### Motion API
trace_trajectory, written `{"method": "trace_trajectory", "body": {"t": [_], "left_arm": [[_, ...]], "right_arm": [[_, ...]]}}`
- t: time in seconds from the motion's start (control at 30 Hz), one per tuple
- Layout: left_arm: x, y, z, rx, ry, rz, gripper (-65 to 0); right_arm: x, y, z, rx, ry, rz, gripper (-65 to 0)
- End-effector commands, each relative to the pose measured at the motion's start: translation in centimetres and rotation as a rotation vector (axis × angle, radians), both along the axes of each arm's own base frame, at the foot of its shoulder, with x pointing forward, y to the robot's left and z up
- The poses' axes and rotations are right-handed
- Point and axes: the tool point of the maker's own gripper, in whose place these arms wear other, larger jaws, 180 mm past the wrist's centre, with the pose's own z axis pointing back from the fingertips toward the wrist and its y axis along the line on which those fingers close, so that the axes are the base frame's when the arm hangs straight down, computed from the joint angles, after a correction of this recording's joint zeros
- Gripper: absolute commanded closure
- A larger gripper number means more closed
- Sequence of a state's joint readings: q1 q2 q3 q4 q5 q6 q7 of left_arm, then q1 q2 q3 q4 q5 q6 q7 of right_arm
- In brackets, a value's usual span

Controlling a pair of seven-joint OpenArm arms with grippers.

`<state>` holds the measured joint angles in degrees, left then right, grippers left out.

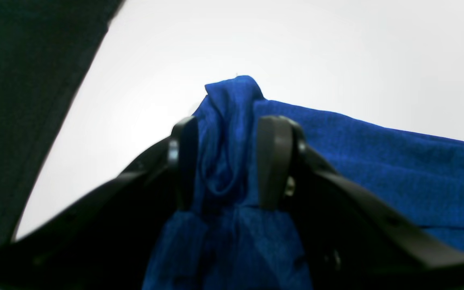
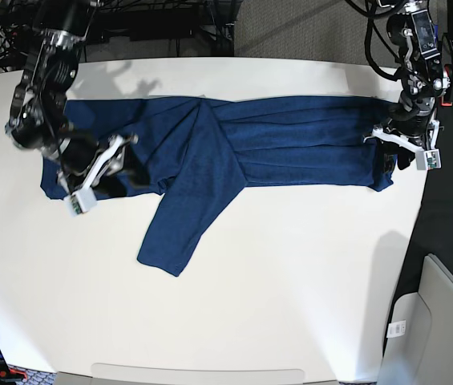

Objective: Fold the T-shirt properly
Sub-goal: 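Lift the sleeve with the right gripper and fold it across the body, then grasp the folded sleeve edge with the right gripper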

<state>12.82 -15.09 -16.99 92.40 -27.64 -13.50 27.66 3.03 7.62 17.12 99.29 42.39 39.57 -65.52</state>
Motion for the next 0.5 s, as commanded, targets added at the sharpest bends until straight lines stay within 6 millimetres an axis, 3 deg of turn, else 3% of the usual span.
{"method": "trace_trajectory", "body": {"t": [0.0,0.13,0.27,0.47], "left_arm": [[0.7,0.3,1.6,0.014,-0.054,-0.005,-23.8],[0.7,0.3,1.6,0.014,-0.054,-0.005,-23.8],[0.8,0.3,1.6,0.012,-0.054,-0.006,-23.8],[0.3,0.4,1.2,0.013,-0.043,-0.002,-23.8]], "right_arm": [[1.9,0.1,1.8,0.021,-0.073,-0.003,-33.8],[6.6,-1.5,1.5,-0.063,-0.071,-0.056,-33.8],[10.7,-1.6,1.8,-0.119,-0.097,-0.094,-33.8],[14.7,0.1,1.2,-0.176,-0.102,-0.105,-34.0]]}}
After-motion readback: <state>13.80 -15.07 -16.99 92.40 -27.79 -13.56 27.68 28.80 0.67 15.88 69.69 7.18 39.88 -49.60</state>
